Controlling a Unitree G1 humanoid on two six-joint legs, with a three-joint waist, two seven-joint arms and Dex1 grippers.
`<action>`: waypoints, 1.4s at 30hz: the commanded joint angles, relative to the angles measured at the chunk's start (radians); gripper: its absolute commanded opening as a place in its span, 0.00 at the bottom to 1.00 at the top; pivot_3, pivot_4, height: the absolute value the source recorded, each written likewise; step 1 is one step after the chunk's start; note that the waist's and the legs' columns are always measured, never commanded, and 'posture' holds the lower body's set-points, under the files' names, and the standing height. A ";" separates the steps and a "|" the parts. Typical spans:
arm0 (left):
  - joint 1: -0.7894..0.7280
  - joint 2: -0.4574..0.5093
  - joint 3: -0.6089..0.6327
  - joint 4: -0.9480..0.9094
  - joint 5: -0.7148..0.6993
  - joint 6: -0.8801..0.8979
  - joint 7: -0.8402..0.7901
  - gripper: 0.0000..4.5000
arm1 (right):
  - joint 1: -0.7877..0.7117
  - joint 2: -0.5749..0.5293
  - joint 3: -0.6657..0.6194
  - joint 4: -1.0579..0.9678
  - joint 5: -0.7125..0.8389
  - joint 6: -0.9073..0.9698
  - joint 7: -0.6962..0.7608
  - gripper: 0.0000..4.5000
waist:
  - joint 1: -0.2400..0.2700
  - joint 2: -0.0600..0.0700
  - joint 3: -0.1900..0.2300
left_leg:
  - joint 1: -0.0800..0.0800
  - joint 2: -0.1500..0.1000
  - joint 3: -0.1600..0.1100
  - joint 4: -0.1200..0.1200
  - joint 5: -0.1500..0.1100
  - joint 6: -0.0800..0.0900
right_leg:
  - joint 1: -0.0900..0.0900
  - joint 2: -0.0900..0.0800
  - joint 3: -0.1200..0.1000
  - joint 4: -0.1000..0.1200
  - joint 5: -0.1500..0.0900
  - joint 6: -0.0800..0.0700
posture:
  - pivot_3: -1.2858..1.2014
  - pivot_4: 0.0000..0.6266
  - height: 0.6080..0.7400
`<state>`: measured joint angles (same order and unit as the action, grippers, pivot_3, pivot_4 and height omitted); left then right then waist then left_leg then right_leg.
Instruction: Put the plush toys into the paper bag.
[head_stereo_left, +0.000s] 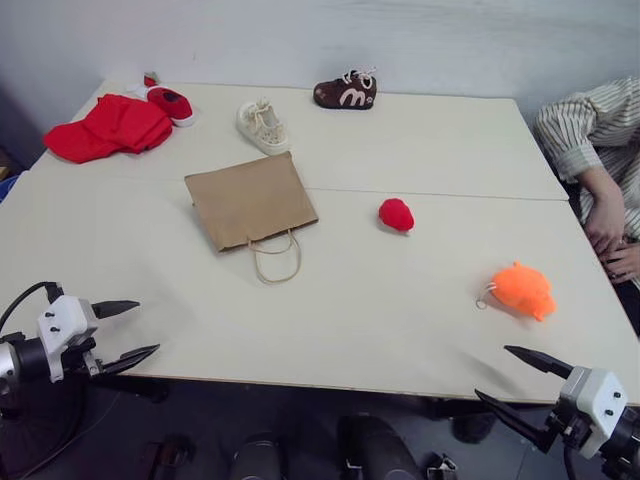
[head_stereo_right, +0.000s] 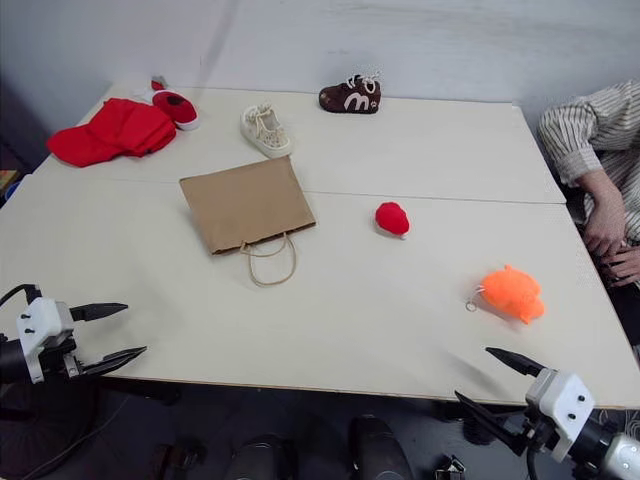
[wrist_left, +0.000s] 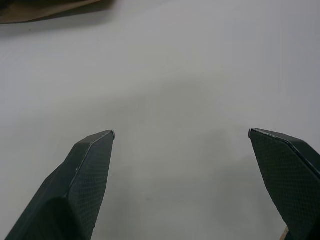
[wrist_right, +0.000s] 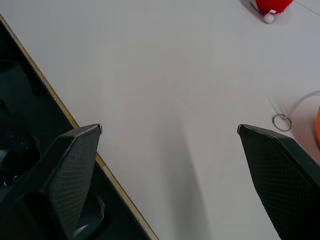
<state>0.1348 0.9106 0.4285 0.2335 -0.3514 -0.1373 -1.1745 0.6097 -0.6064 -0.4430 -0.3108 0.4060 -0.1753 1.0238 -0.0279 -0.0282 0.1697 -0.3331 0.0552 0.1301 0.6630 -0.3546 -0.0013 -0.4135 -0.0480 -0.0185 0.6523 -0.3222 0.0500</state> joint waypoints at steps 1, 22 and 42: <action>-0.007 0.019 0.011 -0.068 -0.045 0.037 -0.025 1.00 | -0.025 0.018 0.039 -0.057 0.041 0.020 -0.017 0.99 | 0.000 0.000 0.000 | 0.000 0.000 0.000 0.000 0.000 0.000 | 0.000 0.000 0.000 0.000 0.000 0.000 | 0.52 0.24 1.00; -0.895 -0.338 -0.610 0.255 0.345 0.043 0.189 0.81 | -0.421 0.153 0.310 -0.218 0.043 0.216 -0.331 1.00 | 0.020 0.001 -0.001 | -0.006 0.000 0.003 0.005 0.005 -0.006 | -0.004 0.006 0.002 0.003 -0.001 0.002 | 0.52 0.24 1.00; -0.897 -0.359 -0.492 -0.232 -0.233 0.622 -0.133 0.01 | -0.418 0.057 0.355 -0.288 0.133 0.343 -0.267 1.00 | 0.017 0.001 -0.001 | -0.004 0.002 0.005 0.010 0.004 -0.007 | -0.004 0.007 0.005 0.007 -0.001 0.002 | 0.52 0.24 1.00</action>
<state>-0.7580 0.5356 -0.0892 0.0641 -0.5149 0.4066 -1.2965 0.2223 -0.5404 -0.1114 -0.5509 0.5077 0.1353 0.7487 -0.0114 -0.0272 0.1684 -0.3359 0.0581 0.1347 0.6737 -0.3503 -0.0086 -0.4171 -0.0401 -0.0128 0.6596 -0.3236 0.0513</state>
